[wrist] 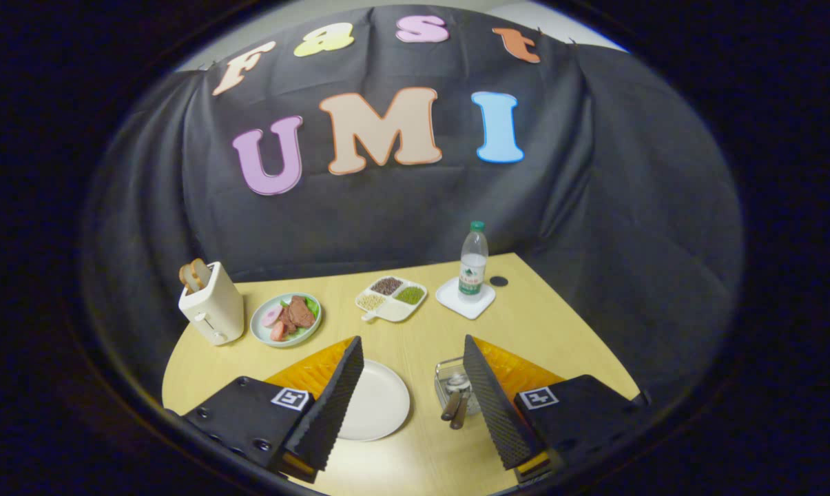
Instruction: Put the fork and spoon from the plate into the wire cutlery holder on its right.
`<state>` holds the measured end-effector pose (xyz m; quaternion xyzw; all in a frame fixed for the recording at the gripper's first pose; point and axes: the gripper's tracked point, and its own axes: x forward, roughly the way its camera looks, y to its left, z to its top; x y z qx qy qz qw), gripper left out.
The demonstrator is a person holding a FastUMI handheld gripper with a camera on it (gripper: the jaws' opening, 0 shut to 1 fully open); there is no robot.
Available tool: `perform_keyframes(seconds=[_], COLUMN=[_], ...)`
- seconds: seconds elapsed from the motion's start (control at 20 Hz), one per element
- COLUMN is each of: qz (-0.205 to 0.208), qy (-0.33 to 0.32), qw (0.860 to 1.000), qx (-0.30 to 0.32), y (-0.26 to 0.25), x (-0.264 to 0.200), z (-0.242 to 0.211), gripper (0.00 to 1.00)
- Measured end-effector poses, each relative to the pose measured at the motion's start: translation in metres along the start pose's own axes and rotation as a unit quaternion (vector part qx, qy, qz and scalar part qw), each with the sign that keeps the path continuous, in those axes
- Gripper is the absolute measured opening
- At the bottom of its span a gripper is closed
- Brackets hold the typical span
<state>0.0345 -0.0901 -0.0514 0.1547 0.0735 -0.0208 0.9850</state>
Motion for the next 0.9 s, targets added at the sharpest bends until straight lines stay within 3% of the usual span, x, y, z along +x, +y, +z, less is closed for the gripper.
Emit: perform_keyframes(seconds=[0.15,0.35,0.9], qz=[0.035,0.060,0.070], qy=[-0.064,-0.111,-0.121], qw=[0.997,0.989,0.986], qx=[-0.011,-0.075,-0.090], y=[0.017,0.029,0.039], x=[-0.013,-0.021,-0.037], z=[0.011,0.013,0.003], gripper=[0.94,0.94,0.94])
